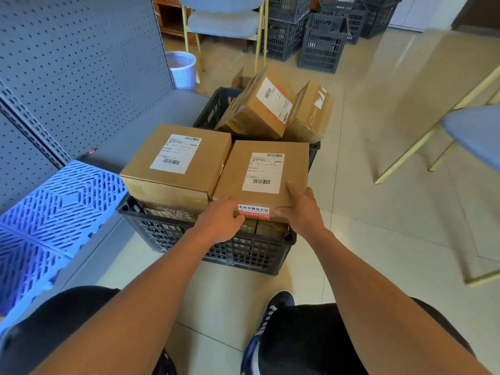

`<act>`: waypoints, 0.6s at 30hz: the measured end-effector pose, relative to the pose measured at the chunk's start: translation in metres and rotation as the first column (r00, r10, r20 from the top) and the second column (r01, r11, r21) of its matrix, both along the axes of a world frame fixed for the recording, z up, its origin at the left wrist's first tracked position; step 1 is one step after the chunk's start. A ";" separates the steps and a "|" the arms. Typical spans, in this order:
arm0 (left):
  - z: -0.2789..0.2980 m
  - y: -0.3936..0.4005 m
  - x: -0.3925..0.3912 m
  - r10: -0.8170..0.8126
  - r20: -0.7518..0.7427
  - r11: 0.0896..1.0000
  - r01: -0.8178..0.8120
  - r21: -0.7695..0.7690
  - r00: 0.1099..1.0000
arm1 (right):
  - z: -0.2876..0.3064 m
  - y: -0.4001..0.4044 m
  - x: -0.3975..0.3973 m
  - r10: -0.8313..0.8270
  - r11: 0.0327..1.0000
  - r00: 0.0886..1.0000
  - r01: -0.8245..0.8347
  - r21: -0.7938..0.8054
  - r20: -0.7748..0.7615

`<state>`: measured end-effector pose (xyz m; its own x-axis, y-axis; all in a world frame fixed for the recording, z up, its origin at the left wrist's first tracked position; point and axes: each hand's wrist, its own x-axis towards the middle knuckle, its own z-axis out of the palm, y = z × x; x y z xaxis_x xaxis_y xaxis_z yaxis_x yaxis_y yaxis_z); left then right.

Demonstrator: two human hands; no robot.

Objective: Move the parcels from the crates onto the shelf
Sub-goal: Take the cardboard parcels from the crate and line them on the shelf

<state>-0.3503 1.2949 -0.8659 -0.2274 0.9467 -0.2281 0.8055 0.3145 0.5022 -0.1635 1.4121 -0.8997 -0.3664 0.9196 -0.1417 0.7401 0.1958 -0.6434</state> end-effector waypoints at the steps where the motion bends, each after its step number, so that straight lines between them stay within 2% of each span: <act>1: 0.001 0.000 0.000 0.009 0.008 1.000 -0.009 0.008 1.000 | 0.000 0.000 0.001 -0.008 1.000 1.000 0.007 -0.014 -0.023; 8: 0.011 0.001 -0.005 0.141 0.027 0.987 -0.143 0.067 0.990 | -0.001 0.001 0.020 -0.067 0.997 0.981 0.057 -0.057 -0.182; 13: 0.018 0.002 -0.009 0.213 0.107 0.968 -0.225 0.110 0.971 | 0.010 -0.003 0.039 -0.138 0.987 0.921 0.099 -0.124 -0.365; 18: 0.029 0.004 -0.006 0.294 0.246 0.930 -0.336 0.149 0.924 | 0.022 -0.009 0.057 -0.053 0.999 0.931 0.049 -0.021 -0.361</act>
